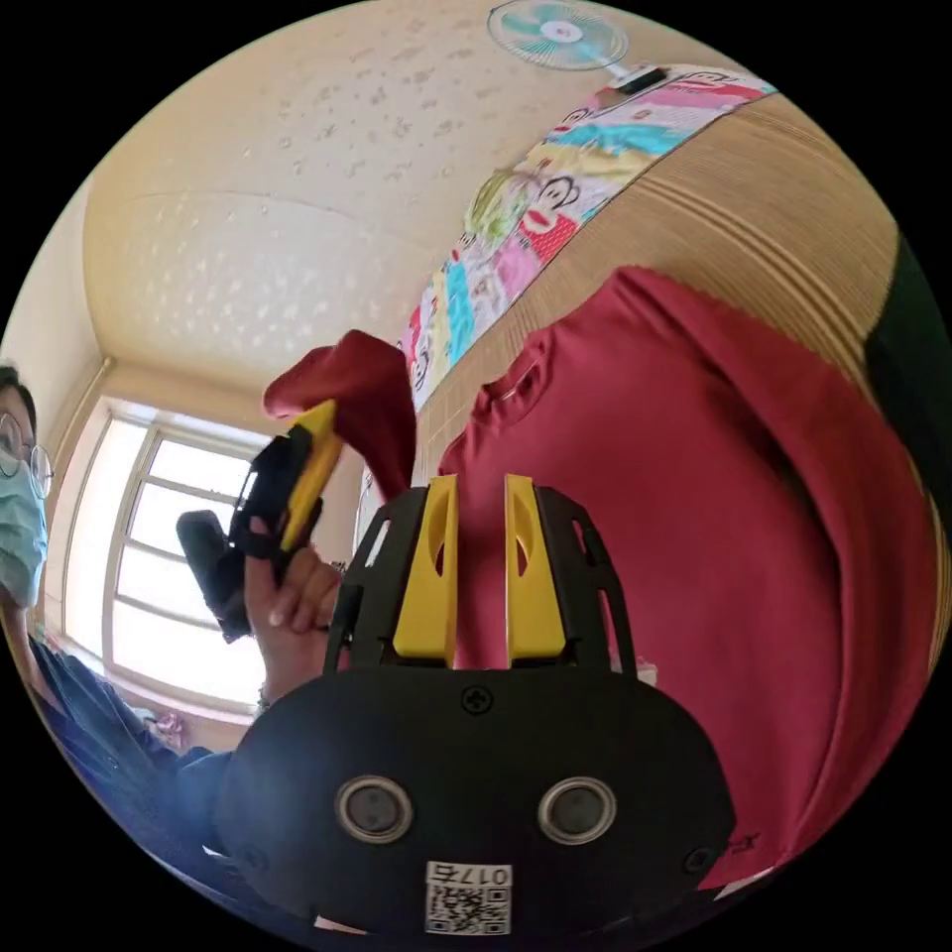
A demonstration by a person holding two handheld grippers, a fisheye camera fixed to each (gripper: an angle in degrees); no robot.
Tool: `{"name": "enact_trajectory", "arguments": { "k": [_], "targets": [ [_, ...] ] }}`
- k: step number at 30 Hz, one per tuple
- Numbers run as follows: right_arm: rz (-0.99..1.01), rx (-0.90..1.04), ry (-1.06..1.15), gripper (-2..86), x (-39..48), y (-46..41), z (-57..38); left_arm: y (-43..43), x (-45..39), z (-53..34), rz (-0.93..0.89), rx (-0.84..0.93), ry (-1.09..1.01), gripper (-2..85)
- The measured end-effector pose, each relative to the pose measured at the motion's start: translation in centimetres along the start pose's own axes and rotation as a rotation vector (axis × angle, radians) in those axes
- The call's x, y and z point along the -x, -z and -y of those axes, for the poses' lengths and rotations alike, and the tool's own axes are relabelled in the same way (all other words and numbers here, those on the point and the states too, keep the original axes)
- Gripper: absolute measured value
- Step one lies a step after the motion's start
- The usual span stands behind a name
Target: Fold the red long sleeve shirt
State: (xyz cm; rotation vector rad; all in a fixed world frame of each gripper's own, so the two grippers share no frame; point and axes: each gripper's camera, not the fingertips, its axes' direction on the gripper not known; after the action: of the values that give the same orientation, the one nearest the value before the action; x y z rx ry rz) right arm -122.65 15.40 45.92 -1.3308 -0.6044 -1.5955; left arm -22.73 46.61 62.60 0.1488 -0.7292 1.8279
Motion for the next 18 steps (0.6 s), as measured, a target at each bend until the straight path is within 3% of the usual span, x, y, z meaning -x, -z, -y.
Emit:
{"name": "enact_trajectory", "arguments": {
  "k": [2,4,6,14,18],
  "targets": [
    [-0.016,-0.024,-0.028,9.4,-2.2,2.0,-0.2,-5.6,-0.5,-1.5,-0.057,0.192,0.068,7.3],
    [-0.038,-0.003,-0.093,10.8,-5.4,2.8,0.4,-5.4,-0.7,-3.0,-0.088,0.175,0.084,6.9],
    [-0.008,-0.025,-0.095,11.5,-6.6,3.3,1.3,-3.7,-0.3,-4.1,-0.004,0.16,0.111,6.7],
    [-0.308,-0.082,0.12,12.0,-3.0,2.1,6.0,8.4,11.9,-3.7,0.594,-0.031,0.417,11.2],
    [-0.451,0.057,0.221,11.1,-2.9,-2.4,7.9,6.7,18.3,-2.4,0.503,0.066,0.502,10.1]
  ]
}}
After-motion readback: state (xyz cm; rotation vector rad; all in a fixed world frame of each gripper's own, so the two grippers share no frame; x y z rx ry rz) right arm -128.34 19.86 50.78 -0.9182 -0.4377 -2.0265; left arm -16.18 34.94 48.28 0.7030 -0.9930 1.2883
